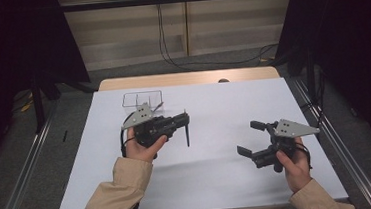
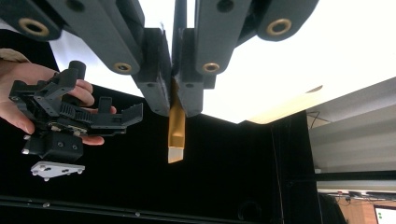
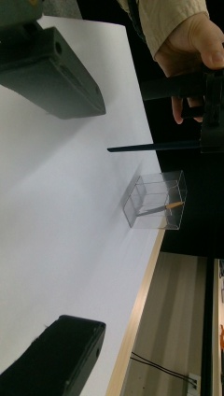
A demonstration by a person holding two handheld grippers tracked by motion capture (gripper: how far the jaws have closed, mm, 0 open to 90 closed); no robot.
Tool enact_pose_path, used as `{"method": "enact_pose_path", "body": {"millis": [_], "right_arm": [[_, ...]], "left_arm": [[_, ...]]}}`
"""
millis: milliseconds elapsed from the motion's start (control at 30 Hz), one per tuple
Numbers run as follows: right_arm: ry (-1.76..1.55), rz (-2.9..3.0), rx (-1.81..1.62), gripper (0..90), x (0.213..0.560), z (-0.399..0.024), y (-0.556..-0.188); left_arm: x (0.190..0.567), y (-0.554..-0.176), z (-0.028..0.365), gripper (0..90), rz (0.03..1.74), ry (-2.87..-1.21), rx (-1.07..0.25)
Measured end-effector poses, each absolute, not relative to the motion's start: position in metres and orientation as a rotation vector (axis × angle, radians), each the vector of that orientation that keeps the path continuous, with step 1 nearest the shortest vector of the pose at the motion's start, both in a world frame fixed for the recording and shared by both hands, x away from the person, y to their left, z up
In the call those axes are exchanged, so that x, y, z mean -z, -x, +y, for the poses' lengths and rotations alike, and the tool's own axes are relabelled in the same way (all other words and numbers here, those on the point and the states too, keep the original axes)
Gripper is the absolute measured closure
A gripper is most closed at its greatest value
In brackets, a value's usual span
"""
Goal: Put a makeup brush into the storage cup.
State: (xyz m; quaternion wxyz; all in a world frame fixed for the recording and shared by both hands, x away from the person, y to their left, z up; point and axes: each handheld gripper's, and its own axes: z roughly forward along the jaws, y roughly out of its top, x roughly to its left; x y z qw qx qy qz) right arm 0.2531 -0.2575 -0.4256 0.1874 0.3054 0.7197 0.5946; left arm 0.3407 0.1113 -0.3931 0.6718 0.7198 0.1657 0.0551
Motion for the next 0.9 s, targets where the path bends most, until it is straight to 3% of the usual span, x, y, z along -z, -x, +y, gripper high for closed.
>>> {"method": "enact_pose_path", "body": {"millis": [900], "right_arm": [[-0.868, 2.016, -1.631, 0.0, 0.43, -0.292, -0.235]], "left_arm": [[0.389, -0.341, 0.114, 84.1, 0.373, -1.623, -0.133]]}}
